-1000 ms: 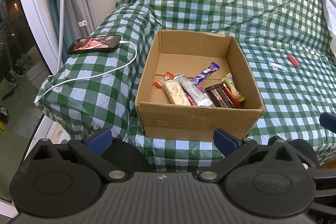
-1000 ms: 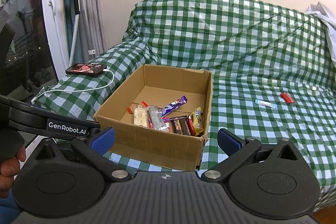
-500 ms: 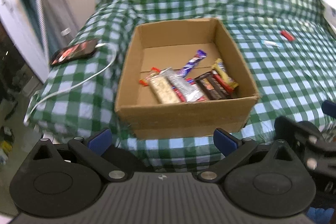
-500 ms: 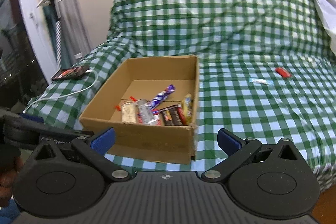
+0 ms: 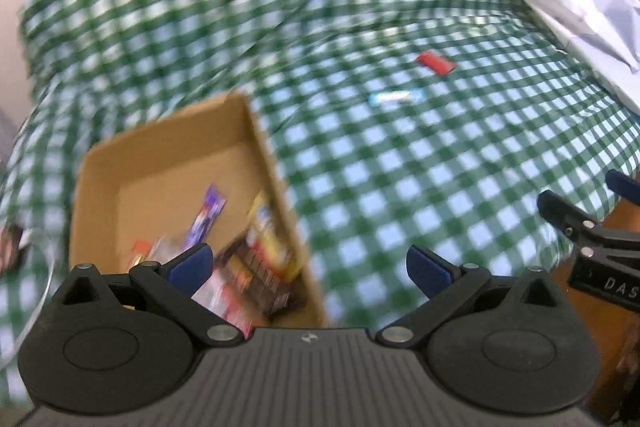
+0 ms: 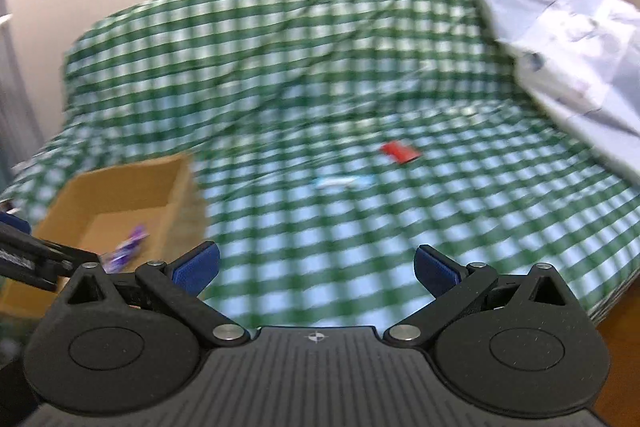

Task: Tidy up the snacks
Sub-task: 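Move both grippers toward the blue stick and red pack on the bed, then grasp the blue stick with the left gripper while the right grasps the red pack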

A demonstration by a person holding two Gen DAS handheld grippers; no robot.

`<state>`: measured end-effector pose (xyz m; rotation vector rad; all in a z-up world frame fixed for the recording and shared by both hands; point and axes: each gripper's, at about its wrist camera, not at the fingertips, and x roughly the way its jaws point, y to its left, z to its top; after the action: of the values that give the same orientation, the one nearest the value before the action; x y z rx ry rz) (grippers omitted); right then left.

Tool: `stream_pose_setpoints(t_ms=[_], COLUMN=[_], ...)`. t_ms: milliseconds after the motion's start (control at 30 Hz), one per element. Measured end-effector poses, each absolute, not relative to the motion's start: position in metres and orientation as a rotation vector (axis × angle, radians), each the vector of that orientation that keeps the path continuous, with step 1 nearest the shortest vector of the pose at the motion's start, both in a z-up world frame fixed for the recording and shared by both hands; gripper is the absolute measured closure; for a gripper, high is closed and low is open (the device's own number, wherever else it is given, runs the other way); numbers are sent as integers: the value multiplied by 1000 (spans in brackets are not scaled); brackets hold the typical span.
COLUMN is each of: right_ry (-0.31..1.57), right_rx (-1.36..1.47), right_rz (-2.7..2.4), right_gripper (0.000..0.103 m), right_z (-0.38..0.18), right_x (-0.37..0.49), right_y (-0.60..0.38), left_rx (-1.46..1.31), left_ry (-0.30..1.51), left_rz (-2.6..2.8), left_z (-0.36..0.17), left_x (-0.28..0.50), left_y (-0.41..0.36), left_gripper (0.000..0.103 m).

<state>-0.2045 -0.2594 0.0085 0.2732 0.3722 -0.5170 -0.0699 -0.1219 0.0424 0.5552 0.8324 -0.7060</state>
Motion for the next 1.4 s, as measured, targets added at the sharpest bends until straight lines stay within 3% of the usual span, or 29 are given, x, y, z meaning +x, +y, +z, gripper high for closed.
stream_pose_setpoints(t_ms=[233,500,833,900,933,967,1000,1033,1067,1100,1400], right_ry=[374,452,578,560,561,554,537,518,514,521,469], right_rx=[227,204,261,208,182,175,174,161,142,141,194], right_rz=[-592,-533,-477,-493,-475,-466,-453,-446,-449,-455,-534], right_gripper=[1,1,1,0,0,3,18,30,54,57,61], right_z=[-3,-53,-121,-129,-130,-130,-130,-129,-129,-128,-98], right_x=[-140,-7,136,151,155,155,153,150,147,145,79], right_y=[-389,-525,-614,-616,-616,-616,-615,-612,-609,-608,-567], left_rx=[604,757,892,880,836,808,804,802,783,768,579], left_ry=[800,831,885,906,932,921,910,928,949,962,910], left_rz=[-803,-894,-1045,-1052,-1077,-1085,-1105,-1112,-1107,-1105,-1115], left_z=[5,-99,-182,-189,-187,-181,-177,-174,-172,-170,-96], left_x=[-14,74,123,128,130,130,127,127,127,127,75], left_y=[-255,-399,-482,-486,-484,-483,-482,-482,-481,-479,-410], left_gripper=[0,0,0,10,27,64,87,95,95,96,96])
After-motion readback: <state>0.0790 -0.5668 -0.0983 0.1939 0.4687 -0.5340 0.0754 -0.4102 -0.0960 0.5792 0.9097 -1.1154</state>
